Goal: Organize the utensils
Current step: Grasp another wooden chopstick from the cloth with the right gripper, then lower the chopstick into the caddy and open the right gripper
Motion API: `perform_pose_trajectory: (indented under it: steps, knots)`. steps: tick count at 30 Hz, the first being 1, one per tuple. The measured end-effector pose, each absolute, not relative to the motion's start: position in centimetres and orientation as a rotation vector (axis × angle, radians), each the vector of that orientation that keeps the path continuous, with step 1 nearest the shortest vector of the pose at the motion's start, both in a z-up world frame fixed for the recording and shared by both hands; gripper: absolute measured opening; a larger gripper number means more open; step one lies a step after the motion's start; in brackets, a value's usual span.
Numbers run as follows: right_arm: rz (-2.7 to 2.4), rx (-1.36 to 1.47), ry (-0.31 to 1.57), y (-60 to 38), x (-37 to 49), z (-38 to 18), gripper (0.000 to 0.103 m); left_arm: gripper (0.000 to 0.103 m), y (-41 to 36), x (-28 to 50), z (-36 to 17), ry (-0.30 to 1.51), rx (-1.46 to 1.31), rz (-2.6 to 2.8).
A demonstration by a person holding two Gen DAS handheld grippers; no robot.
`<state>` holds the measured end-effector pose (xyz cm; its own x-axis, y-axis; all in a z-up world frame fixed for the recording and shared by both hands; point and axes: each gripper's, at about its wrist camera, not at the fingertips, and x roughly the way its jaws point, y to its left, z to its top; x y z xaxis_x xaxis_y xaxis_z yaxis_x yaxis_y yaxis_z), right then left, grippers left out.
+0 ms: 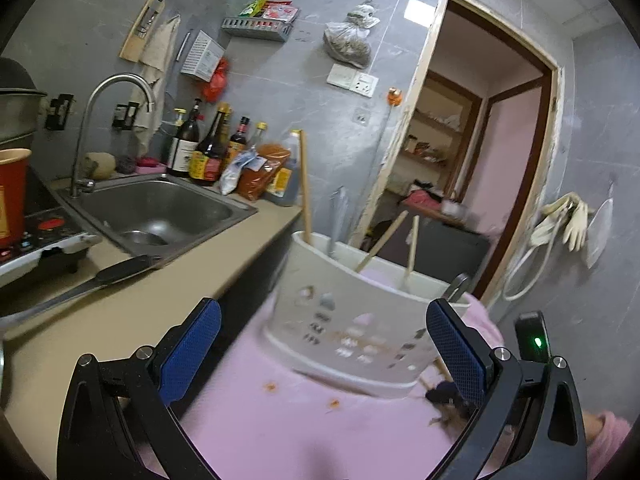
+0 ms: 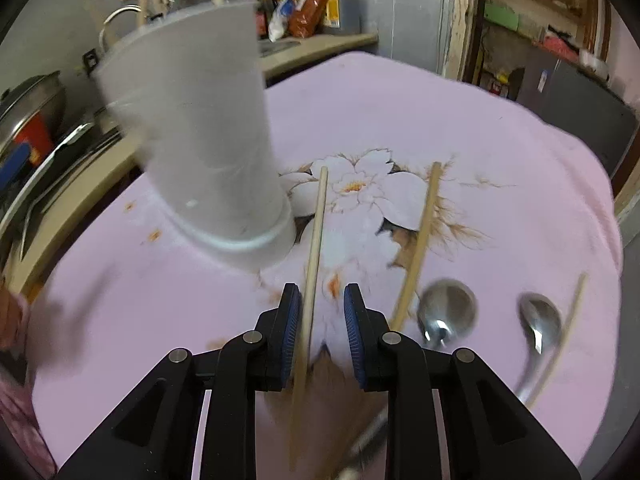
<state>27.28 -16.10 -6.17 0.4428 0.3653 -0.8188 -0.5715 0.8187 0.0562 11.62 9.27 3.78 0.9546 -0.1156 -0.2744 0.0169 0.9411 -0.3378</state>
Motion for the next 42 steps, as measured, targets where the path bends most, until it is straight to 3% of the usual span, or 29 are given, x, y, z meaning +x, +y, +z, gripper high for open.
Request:
perform_pose_trajectory:
  steps: [3, 8, 16, 23, 38, 41, 42]
  knots:
    - [0.589, -0.237, 0.945, -15.9, 27.5, -6.0, 0.004, 0.101, 9.6, 11.9, 3.5, 0.313, -0.345, -0.065]
    - [0.554, -0.09, 0.887, -19.2, 24.1, -4.3, 0.003, 0.101, 9.2, 11.9, 3.3, 0.325, -0.317, -0.073]
    - [0.573, 0.239, 0.208, -22.0, 18.0, 5.0, 0.003, 0.101, 8.7, 12.1, 4.0, 0.303, -0.283, -0.08]
    - [0.629, 0.29, -0.108, -15.5, 21.8, 6.9, 0.003, 0.101, 9.7, 11.6, 4.1, 0.3, -0.3, -0.054]
    - [0.567, 0.079, -0.073, -11.5, 23.5, 1.9, 0.004, 0.101, 10.4, 12.3, 3.8, 0.305, -0.296, -0.032]
    - [0.578, 0.054, -0.055, -12.1, 22.7, 2.3, 0.012, 0.101, 9.9, 12.4, 3.9, 0.308, -0.289, -0.042]
    - [0.586, 0.037, -0.048, -12.2, 22.3, 2.4, 0.02, 0.101, 9.6, 12.4, 4.0, 0.306, -0.286, -0.045]
